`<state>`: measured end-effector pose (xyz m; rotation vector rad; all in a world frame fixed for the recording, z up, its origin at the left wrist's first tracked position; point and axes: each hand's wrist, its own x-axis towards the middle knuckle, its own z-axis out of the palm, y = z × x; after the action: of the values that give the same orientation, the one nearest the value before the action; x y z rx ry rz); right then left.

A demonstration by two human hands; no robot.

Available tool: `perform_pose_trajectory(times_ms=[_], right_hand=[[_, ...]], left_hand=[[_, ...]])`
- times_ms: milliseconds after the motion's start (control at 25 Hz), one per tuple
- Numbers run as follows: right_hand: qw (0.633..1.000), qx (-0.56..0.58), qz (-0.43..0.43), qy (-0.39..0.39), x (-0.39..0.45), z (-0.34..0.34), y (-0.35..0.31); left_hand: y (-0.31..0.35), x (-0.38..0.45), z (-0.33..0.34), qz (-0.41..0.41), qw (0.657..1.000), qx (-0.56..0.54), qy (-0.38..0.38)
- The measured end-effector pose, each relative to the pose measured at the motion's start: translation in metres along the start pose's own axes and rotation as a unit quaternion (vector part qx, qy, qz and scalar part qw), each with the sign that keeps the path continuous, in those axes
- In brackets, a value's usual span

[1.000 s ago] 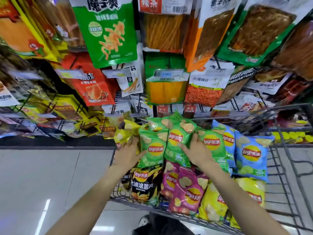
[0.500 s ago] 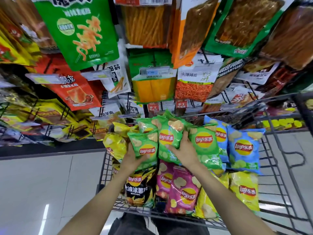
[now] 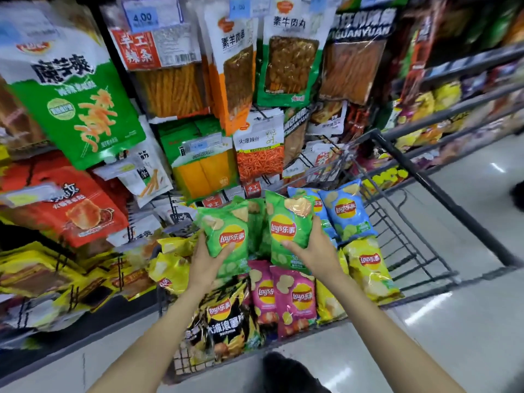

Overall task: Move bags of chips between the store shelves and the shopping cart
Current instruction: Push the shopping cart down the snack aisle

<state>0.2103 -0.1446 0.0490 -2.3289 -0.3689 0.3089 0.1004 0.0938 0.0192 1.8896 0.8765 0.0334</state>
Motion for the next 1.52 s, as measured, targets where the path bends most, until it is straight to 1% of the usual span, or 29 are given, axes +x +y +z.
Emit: perform_pose_trajectory(times_ms=[120,200,360,480,640,800,920,1040,1200,1360,1520], right_hand=[[0.997,0.041,0.015,0.060,-0.047,-0.019,0.008],[0.993,0.050,0.039,0.096,-0.082,-0.033,0.015],[0.981,0.050,0.075,0.173,-0.149,-0.058,0.042],[0.965,0.062,0.126,0.223,-0.188,-0.087,0.059],[0.940,0.067,0.165,0.292,-0.231,-0.145,0.090],[0.913,0.083,0.187,0.354,-0.269,-0.199,0.129],[0.890,0.081,0.215,0.394,-0.304,-0.246,0.172],[0.879,0.062,0.231,0.413,-0.332,-0.296,0.220],[0.867,0.060,0.232,0.436,-0.351,-0.358,0.270],[0.861,0.070,0.241,0.443,-0.343,-0.409,0.317],[0.873,0.065,0.219,0.431,-0.295,-0.452,0.354]], left_hand=[[0.018,-0.014,0.005,0.062,0.998,0.011,-0.017],[0.031,-0.028,0.014,0.103,0.994,0.016,-0.045],[0.059,-0.062,0.053,0.161,0.981,0.022,-0.104],[0.087,-0.093,0.086,0.194,0.970,-0.002,-0.150],[0.137,-0.134,0.143,0.273,0.935,-0.007,-0.226],[0.186,-0.176,0.206,0.337,0.901,-0.008,-0.273],[0.224,-0.212,0.276,0.373,0.873,-0.018,-0.313],[0.262,-0.253,0.347,0.402,0.851,-0.025,-0.337],[0.300,-0.300,0.419,0.428,0.824,-0.040,-0.370],[0.327,-0.311,0.477,0.435,0.817,-0.027,-0.379],[0.368,-0.285,0.526,0.433,0.826,-0.031,-0.360]])
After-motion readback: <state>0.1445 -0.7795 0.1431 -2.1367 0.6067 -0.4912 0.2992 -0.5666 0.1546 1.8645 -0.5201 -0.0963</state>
